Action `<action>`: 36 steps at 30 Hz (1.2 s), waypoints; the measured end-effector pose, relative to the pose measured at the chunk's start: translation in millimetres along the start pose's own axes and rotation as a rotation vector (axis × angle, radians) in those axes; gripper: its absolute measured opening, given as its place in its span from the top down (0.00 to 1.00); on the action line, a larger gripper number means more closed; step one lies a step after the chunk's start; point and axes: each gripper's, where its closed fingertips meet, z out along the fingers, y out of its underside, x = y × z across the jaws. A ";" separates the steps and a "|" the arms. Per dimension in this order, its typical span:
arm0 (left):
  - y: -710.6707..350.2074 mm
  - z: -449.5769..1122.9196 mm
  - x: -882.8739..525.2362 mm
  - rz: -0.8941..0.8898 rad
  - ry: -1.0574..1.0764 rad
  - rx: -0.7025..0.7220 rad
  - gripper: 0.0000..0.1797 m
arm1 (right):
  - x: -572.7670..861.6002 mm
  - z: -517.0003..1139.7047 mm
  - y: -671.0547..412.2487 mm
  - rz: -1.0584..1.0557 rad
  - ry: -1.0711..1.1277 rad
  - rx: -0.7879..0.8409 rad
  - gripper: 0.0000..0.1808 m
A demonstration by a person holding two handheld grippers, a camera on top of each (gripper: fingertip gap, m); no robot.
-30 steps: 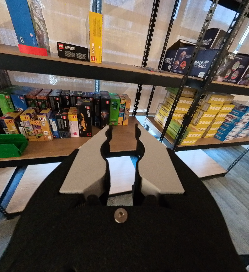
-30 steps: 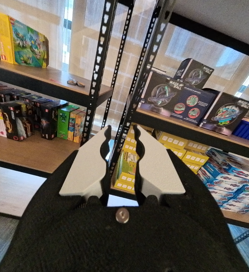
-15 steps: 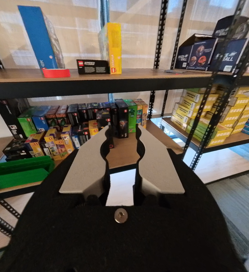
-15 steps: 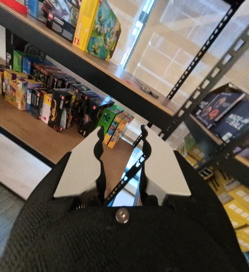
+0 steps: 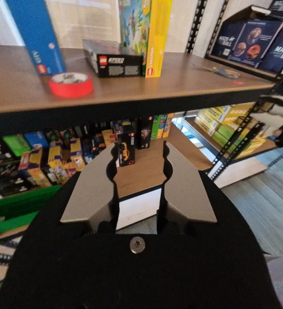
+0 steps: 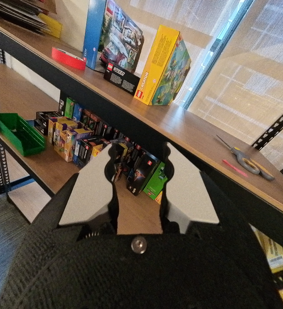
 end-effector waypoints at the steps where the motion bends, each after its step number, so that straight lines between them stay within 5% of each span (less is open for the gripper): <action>1: -19.4 17.8 2.4 0.008 0.031 -0.033 0.68 | 1.2 2.5 -1.7 -0.005 -0.001 0.011 0.69; 10: -197.4 209.0 47.2 0.065 0.137 -0.296 0.41 | 11.4 1.1 -29.9 0.123 -0.271 0.125 0.69; 20: -268.2 422.2 11.5 0.116 -0.208 -0.712 0.42 | 95.4 -11.6 2.2 0.096 -0.363 0.053 0.68; 26: -232.9 464.6 -11.7 0.077 -0.313 -1.085 0.42 | 128.6 -7.2 29.3 0.058 -0.367 0.009 0.69; 32: -203.9 473.0 -15.4 -0.041 -0.290 -1.291 0.48 | 141.8 1.9 49.5 0.123 -0.367 -0.007 0.69; 36: -204.4 473.3 -14.7 -0.058 -0.299 -1.310 0.52 | 139.4 5.4 57.7 0.113 -0.419 -0.021 0.69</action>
